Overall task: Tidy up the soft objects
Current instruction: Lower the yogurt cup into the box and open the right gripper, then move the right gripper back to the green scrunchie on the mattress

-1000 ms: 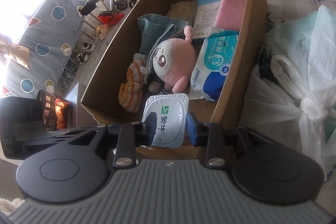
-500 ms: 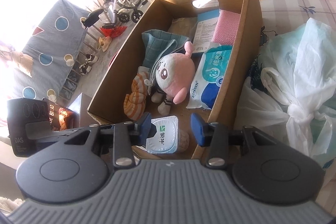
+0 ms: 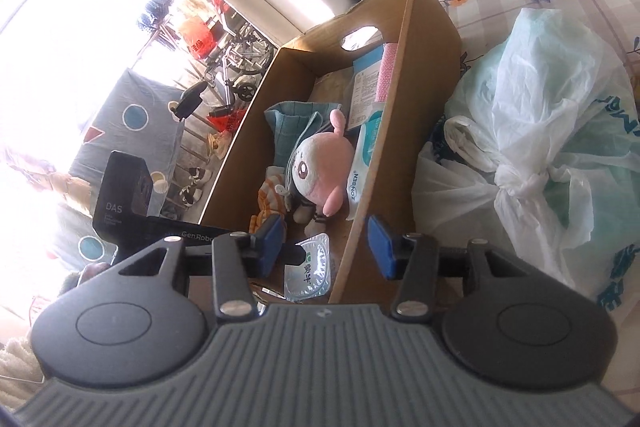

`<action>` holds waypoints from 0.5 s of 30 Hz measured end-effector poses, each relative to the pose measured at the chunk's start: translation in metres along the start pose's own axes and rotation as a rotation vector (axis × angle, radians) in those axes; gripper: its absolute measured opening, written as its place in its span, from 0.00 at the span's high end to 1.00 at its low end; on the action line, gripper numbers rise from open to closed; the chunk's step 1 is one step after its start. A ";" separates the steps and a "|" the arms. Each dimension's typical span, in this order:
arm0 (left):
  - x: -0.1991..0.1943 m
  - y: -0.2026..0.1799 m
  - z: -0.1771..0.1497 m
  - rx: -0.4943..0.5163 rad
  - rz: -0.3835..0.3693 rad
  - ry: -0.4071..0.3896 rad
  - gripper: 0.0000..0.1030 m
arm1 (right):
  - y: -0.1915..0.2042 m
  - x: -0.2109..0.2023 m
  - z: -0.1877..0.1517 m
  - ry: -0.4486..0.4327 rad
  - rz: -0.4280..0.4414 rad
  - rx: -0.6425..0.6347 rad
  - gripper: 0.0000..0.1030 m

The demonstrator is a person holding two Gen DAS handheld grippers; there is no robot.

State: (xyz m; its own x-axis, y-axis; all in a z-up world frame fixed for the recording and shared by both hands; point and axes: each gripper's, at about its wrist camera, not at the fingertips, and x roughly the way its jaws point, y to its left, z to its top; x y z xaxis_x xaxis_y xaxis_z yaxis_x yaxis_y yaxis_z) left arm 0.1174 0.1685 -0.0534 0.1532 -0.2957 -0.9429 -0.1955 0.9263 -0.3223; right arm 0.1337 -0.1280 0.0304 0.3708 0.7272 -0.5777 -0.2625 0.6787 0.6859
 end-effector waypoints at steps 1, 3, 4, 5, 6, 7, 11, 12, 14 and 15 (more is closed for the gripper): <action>0.004 -0.001 0.001 0.003 0.000 0.017 0.33 | -0.003 -0.002 0.000 -0.007 0.001 0.008 0.54; 0.014 -0.004 0.002 -0.004 -0.023 0.056 0.36 | -0.012 -0.007 0.000 -0.025 0.001 0.029 0.54; 0.018 -0.005 0.002 -0.013 -0.044 0.069 0.38 | -0.018 -0.010 0.000 -0.035 0.002 0.044 0.54; 0.021 -0.006 0.002 -0.027 -0.063 0.074 0.38 | -0.022 -0.012 0.000 -0.043 0.002 0.056 0.54; 0.022 -0.007 0.002 -0.029 -0.063 0.064 0.38 | -0.026 -0.014 -0.001 -0.049 0.002 0.068 0.54; 0.023 -0.009 0.001 -0.024 -0.062 0.047 0.39 | -0.031 -0.017 -0.002 -0.057 0.000 0.083 0.54; 0.026 -0.014 -0.002 -0.042 -0.102 0.026 0.40 | -0.050 -0.025 -0.008 -0.078 -0.005 0.130 0.54; 0.026 -0.015 -0.003 -0.048 -0.111 0.023 0.40 | -0.053 -0.027 -0.010 -0.083 -0.007 0.141 0.54; 0.027 -0.018 -0.003 -0.060 -0.136 0.019 0.40 | -0.062 -0.031 -0.014 -0.094 -0.012 0.165 0.54; 0.027 -0.018 -0.004 -0.070 -0.148 0.014 0.41 | -0.066 -0.033 -0.016 -0.101 -0.013 0.178 0.54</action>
State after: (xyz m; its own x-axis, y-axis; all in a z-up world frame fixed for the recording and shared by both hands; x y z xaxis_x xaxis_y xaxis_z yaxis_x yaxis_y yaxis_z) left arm 0.1216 0.1429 -0.0737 0.1720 -0.4311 -0.8857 -0.2385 0.8542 -0.4621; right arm 0.1245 -0.1950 -0.0025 0.4630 0.6983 -0.5459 -0.0992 0.6528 0.7510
